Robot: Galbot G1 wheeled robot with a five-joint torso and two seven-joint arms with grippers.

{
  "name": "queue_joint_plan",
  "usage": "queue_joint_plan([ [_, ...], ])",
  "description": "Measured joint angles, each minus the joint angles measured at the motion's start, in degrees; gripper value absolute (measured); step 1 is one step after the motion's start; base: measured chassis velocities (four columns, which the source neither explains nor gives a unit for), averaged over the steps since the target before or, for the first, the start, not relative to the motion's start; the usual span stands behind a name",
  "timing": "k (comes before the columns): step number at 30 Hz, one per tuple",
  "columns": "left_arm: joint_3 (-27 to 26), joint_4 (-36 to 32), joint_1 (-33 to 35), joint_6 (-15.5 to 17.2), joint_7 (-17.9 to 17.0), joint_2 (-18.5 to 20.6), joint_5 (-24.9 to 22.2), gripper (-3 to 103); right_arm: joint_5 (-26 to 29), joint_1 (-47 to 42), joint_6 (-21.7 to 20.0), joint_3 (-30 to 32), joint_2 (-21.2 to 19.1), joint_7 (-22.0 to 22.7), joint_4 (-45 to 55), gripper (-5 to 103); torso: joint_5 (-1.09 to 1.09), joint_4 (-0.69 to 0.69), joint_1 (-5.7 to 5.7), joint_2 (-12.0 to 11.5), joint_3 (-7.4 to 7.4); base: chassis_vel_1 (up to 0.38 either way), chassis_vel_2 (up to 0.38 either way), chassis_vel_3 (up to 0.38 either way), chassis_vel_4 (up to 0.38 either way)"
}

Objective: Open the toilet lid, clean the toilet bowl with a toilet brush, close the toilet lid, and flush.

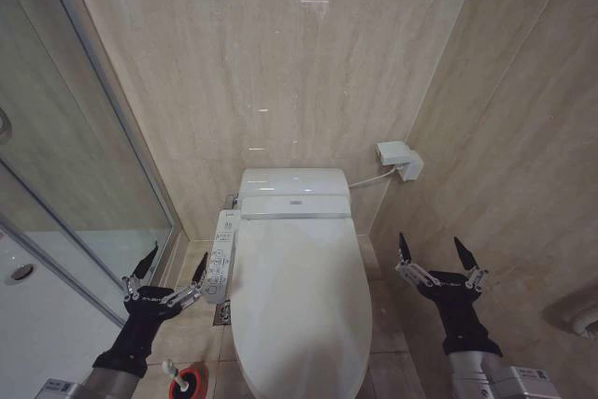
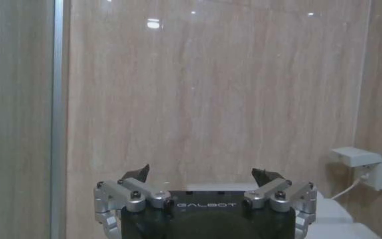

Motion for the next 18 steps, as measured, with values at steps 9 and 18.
queue_joint_plan([
  [9, -0.05, 5.85, -3.59, -0.43, -3.99, 3.35, -2.39, 100, 0.0, 0.0, 0.0, 0.0, 0.0, 0.0, 0.0, 100, 0.0, -0.01, 0.0, 0.0, 0.0, 0.0, 0.0, 0.0, 0.0],
  [18, -2.36, 15.96, -9.62, -1.24, -2.8, 9.07, -10.11, 102, 0.0, 0.0, 0.0, 0.0, 0.0, 0.0, 0.0, 100, -0.02, 0.0, 0.0, 0.0, 0.0, 0.0, 0.0, 0.0, 0.0],
])
